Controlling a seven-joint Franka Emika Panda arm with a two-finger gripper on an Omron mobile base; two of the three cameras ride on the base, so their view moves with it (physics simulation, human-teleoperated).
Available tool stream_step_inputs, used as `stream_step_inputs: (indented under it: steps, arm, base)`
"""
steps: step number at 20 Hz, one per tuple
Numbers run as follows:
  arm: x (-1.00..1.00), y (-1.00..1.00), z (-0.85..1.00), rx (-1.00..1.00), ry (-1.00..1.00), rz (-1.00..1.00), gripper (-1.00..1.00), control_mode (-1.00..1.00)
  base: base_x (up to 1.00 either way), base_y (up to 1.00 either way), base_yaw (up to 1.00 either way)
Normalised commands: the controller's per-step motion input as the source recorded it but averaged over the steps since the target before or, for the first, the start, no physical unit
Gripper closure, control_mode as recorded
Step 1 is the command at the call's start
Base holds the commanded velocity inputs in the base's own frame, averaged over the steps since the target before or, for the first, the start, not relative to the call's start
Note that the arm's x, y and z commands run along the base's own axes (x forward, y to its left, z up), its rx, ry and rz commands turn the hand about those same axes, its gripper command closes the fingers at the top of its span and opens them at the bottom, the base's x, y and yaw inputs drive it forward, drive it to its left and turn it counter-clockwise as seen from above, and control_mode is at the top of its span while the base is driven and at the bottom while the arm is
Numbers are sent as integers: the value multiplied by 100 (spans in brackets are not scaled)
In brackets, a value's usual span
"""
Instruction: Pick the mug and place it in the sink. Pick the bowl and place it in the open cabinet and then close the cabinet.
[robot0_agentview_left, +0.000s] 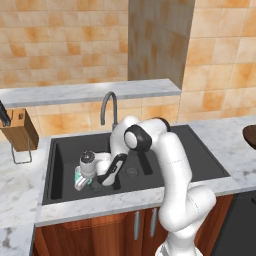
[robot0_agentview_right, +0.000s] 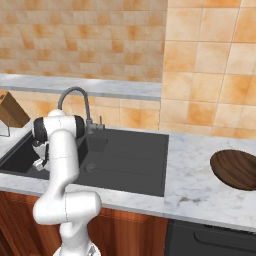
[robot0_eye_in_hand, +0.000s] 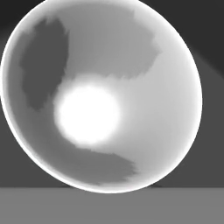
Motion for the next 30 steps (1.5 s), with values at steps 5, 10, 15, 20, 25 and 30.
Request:
stream_step_inputs:
  steps: [5,10,15,20,25,30]
  arm:
    - [9,12,-15,1,2,-4,-100,-100]
    - [-1,0,9,2,2,-1,-100,-100]
    - [-1,0,32,0,1,-1,-100,-100]
    - [-17,0,44,0,0,-2,-100,-100]
    - [-29,0,56,0,0,-13,-100,-100]
    - [-39,0,85,0,1,-18,-100,-100]
  base:
    - [0,0,0]
    - [0,0,0]
    - [0,0,0]
    - [0,0,0]
    - [0,0,0]
    - [0,0,0]
